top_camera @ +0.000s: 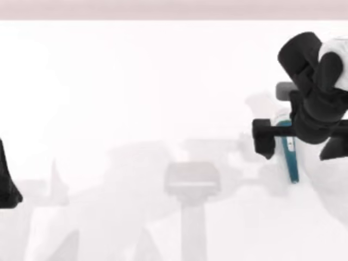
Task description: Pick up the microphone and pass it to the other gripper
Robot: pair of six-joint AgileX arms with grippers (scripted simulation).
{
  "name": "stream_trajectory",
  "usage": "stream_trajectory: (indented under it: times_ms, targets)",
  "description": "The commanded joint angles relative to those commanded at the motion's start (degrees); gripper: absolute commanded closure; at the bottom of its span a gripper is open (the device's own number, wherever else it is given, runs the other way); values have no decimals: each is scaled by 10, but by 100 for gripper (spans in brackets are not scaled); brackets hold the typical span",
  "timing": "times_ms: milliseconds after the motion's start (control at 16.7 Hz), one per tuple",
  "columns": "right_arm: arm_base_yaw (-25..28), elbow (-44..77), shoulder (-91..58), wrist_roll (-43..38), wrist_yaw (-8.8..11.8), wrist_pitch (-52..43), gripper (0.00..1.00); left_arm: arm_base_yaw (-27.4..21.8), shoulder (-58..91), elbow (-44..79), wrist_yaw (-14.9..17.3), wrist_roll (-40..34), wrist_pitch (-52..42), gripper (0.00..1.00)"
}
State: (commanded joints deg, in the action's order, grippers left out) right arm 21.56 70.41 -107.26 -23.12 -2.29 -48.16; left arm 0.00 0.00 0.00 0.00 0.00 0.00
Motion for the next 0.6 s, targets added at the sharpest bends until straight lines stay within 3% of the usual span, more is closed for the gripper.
stream_trajectory:
  times_ms: [300, 600]
  targets:
    - [-2, -53, -68, 1, 0, 125, 0, 0, 0, 0, 0, 0, 0, 0]
    - [-3, -61, -80, 1, 0, 142, 0, 0, 0, 0, 0, 0, 0, 0]
